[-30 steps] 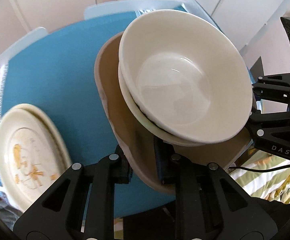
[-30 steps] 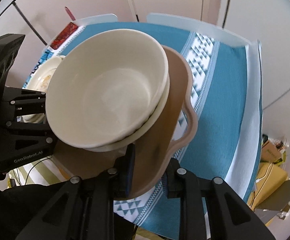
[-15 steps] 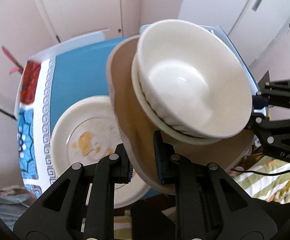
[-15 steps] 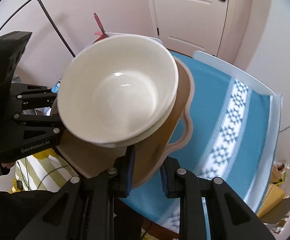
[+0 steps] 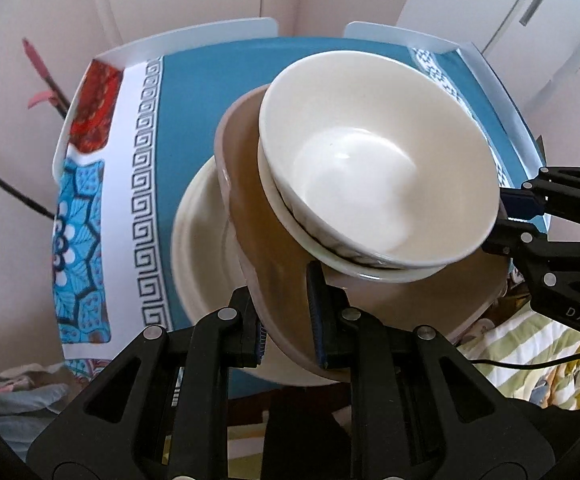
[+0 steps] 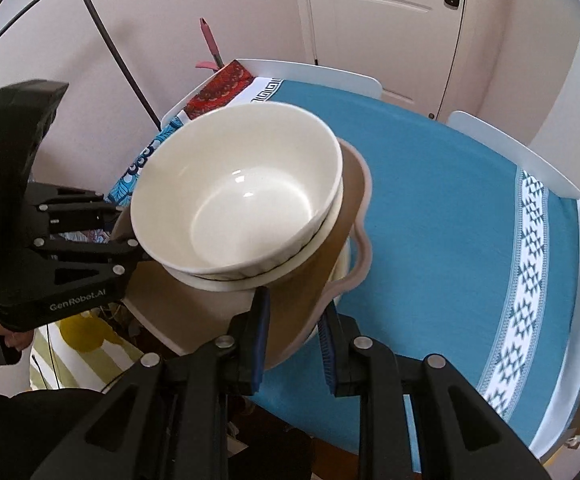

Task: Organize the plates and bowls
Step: 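Lift the basket with both grippers and lower it onto the plate stack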

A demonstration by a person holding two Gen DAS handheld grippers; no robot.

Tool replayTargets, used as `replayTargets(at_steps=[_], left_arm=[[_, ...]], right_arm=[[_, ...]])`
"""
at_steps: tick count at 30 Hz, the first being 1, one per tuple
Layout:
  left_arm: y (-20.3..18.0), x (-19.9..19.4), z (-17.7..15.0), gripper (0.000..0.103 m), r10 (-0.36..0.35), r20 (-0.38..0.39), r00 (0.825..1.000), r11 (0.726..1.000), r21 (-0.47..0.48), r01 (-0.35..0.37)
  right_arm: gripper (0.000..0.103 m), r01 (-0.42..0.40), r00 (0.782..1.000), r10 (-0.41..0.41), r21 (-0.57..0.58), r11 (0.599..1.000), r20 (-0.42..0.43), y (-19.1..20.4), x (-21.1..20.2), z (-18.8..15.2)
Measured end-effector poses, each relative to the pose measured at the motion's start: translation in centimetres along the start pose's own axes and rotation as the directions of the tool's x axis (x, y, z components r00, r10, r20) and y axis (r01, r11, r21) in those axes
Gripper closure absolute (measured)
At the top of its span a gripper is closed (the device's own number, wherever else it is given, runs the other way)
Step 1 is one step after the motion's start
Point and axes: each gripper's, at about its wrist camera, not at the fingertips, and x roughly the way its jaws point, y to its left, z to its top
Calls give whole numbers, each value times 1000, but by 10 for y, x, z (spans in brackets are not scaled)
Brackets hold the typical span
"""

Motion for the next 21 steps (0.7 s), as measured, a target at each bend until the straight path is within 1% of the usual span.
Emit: replayTargets(at_steps=[7,10,21], left_arm=[[19,6,-12,88,2,-13,1000,1000,-4,-2],[21,7,-14,88,4,-1,1000,1000,2,-4],[22,11,-17,88,4,19,1000,1000,26,-5]], right_arm=[[82,1,1000,-1,4,1000,-16,20,16,2],[82,7,1000,-7,4,1000,-15,23,21,1],[82,13,1000,-12,32,999,-21,20,29,-5]])
